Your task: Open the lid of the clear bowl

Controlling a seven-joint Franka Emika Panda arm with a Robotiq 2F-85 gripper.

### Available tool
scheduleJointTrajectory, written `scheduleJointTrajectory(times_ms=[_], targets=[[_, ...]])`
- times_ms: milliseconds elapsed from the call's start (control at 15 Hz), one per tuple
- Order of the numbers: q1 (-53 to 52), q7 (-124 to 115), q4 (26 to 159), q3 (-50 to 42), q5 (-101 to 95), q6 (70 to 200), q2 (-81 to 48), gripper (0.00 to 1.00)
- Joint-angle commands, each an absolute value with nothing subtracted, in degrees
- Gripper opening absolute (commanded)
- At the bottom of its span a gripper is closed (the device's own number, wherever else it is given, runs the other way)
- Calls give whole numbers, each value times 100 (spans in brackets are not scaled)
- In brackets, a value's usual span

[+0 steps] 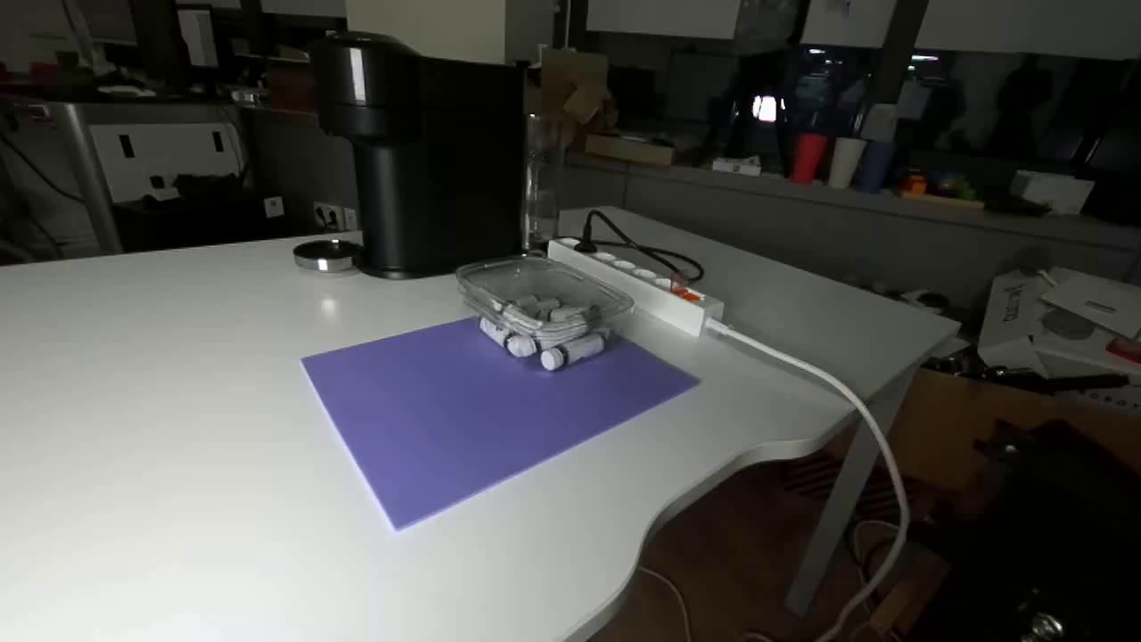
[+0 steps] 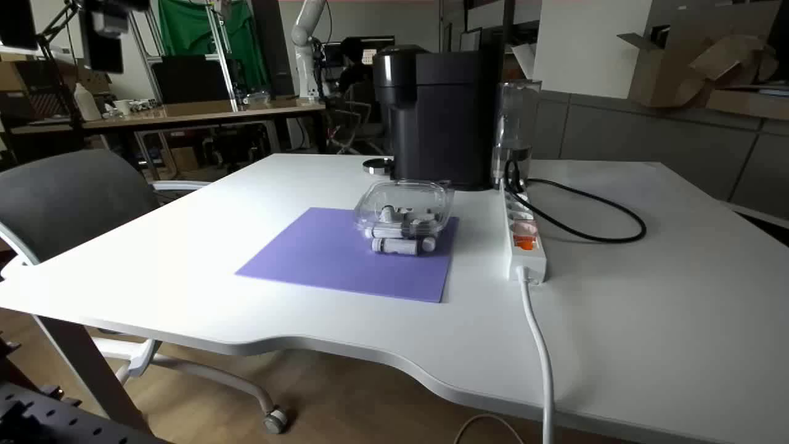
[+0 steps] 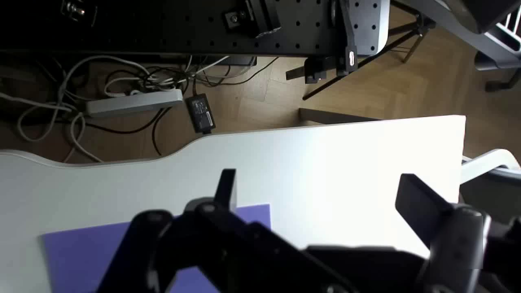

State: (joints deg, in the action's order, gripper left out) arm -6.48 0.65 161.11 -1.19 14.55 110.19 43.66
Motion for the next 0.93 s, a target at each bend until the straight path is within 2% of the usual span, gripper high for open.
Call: scheduleJointTrajectory(times_ms=[0, 867], targets=[[-576, 106, 16101, -54, 1496, 10996, 4363, 100], [-381, 147, 15984, -130, 1289, 11064, 4250, 100]])
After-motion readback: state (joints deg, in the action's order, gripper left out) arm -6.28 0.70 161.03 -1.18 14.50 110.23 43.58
